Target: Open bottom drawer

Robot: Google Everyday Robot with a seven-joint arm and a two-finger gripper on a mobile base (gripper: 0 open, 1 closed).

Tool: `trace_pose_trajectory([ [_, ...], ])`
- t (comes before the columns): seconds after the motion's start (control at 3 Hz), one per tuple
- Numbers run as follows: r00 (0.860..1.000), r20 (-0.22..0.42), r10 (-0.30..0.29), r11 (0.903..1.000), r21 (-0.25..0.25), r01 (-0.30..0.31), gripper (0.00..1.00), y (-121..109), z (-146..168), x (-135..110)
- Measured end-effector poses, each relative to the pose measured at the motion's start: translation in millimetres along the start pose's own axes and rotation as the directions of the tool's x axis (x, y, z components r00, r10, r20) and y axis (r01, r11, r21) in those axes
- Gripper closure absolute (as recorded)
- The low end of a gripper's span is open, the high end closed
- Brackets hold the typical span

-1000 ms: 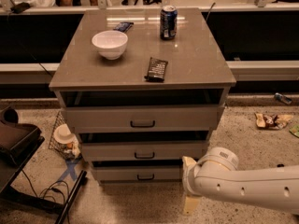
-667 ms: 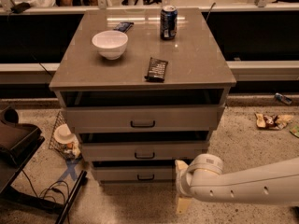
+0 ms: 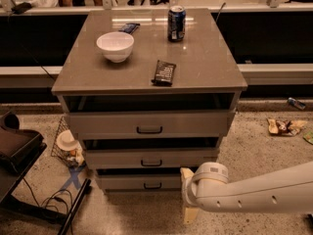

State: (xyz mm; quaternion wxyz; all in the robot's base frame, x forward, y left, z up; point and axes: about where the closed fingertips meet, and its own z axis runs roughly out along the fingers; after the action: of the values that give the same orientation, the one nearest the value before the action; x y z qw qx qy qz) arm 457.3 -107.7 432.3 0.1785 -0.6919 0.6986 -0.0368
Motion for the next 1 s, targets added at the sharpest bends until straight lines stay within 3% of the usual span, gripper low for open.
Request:
trace_pose_trajectory([
  [0.33,0.999,-0.027,-0.034,0.9982,-0.051,0.033,0.00,4.1,49.7,-21.7],
  [1.0,0.997,-0.030,-0.075,0.9904,-0.119,0.071,0.00,30.3,144.7,-31.7],
])
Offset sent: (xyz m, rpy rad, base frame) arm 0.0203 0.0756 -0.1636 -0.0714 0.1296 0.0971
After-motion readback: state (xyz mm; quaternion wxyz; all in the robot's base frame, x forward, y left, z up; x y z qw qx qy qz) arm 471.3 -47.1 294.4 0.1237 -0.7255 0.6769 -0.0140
